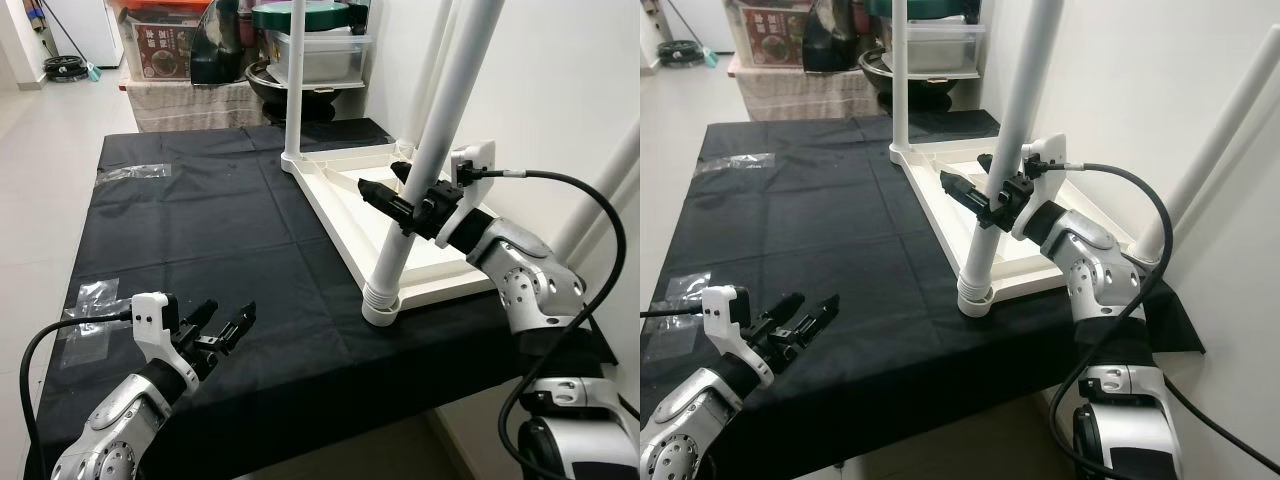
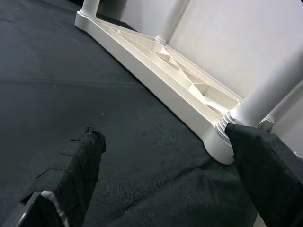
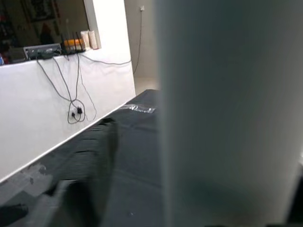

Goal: Building children table

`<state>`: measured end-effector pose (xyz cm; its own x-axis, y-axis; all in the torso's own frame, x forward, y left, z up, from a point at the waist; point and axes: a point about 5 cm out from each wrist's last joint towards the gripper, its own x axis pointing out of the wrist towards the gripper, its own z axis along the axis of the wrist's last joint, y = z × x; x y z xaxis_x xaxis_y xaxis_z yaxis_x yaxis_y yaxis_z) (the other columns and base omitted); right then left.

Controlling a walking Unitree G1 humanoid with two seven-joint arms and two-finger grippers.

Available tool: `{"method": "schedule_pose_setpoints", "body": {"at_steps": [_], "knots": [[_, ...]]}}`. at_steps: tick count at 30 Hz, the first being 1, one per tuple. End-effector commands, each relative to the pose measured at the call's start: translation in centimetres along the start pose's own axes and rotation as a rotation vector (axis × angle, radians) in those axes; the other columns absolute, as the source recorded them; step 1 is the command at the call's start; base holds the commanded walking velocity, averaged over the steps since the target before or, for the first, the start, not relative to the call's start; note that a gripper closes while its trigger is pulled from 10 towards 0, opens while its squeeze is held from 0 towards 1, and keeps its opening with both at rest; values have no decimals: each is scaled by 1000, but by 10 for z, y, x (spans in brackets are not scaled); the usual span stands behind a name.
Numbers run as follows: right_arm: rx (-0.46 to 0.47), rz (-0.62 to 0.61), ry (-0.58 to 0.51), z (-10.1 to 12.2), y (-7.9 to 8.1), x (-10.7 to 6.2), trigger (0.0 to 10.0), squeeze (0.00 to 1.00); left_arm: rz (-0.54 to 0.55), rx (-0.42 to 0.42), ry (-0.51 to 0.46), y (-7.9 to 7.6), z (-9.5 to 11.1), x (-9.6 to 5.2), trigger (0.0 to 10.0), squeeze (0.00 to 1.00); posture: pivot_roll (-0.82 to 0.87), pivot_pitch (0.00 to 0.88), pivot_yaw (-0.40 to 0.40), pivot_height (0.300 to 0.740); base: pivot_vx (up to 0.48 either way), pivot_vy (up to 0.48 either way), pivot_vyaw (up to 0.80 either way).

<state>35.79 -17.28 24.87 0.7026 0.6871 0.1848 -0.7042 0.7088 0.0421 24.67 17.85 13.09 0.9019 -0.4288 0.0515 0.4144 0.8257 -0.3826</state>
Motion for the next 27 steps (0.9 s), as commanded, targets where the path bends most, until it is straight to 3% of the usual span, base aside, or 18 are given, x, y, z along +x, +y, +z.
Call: {"method": "schedule_pose_setpoints", "body": {"at_steps": [1,2,3,14,20,27], "knots": [[-26,12,3,2,-1,1,4549,0,-3,14,18,0,-2,-1,10000,0,20,0,-97,740,0,0,0],[-26,12,3,2,-1,1,4549,0,-3,14,18,0,-2,-1,10000,0,20,0,-97,740,0,0,0],[-32,3,3,2,-5,1,0,0,-4,14,18,0,-2,-1,10000,0,22,0,-101,740,0,0,0],[-39,-23,32,-4,-8,1,0,0,-3,13,19,0,-3,-2,10000,0,23,0,-98,740,0,0,0],[-135,-111,110,-5,-14,1,0,0,-7,12,22,0,-3,-1,10000,0,16,0,-90,740,0,0,0],[-244,-119,149,16,-24,-1,0,0,-11,8,22,-1,-3,-1,10000,0,12,0,-88,740,0,0,0]]}}
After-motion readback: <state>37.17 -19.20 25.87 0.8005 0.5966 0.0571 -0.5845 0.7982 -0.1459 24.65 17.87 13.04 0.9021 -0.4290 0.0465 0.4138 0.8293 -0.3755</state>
